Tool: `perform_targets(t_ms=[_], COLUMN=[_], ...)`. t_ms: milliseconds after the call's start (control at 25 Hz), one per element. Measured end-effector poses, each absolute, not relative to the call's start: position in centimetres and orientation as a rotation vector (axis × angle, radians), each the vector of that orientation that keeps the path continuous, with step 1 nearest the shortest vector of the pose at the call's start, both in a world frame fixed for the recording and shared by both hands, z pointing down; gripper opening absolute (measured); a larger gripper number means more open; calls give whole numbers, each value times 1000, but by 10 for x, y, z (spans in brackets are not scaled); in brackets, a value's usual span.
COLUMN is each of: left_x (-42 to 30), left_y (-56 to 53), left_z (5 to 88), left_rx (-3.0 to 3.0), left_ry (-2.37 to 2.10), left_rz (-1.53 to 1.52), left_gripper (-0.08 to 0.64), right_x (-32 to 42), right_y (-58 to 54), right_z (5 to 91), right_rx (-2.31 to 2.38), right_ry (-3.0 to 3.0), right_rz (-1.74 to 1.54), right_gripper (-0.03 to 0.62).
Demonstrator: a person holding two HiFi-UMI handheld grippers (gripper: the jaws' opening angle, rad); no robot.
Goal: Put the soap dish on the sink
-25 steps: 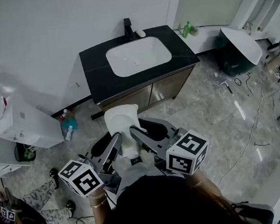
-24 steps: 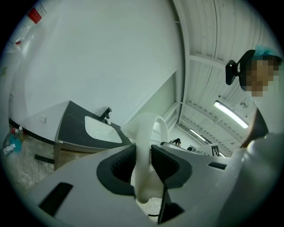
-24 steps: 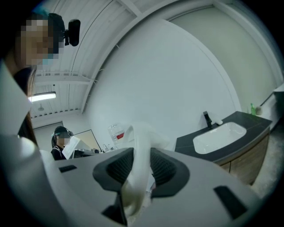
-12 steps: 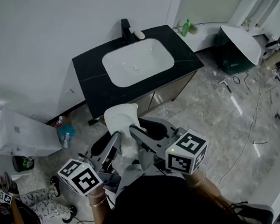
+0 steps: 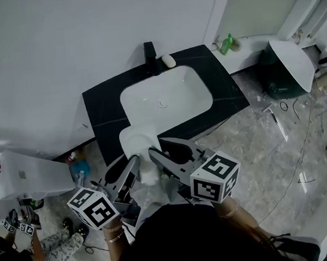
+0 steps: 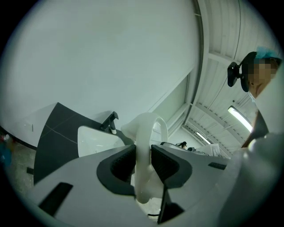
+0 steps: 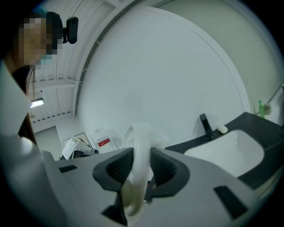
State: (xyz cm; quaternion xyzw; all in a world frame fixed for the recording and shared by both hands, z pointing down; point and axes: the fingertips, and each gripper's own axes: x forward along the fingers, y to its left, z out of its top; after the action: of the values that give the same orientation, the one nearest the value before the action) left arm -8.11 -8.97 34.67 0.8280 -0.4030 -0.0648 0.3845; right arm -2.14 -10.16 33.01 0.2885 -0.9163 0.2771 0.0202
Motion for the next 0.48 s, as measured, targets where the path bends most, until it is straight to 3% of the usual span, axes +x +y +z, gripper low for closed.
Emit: perform_targets(t_ms=[480], left_x=[-94], left_y=[-204], left_z=[349], left_rx=[2043], left_ry=[-1158], left_rz=[-139], left_gripper=[114], right_x=[-35], right_y=[-224], right_z=[340], right_rx=[715], right_ry=[-2846], right_rz=[983], right_gripper=[126])
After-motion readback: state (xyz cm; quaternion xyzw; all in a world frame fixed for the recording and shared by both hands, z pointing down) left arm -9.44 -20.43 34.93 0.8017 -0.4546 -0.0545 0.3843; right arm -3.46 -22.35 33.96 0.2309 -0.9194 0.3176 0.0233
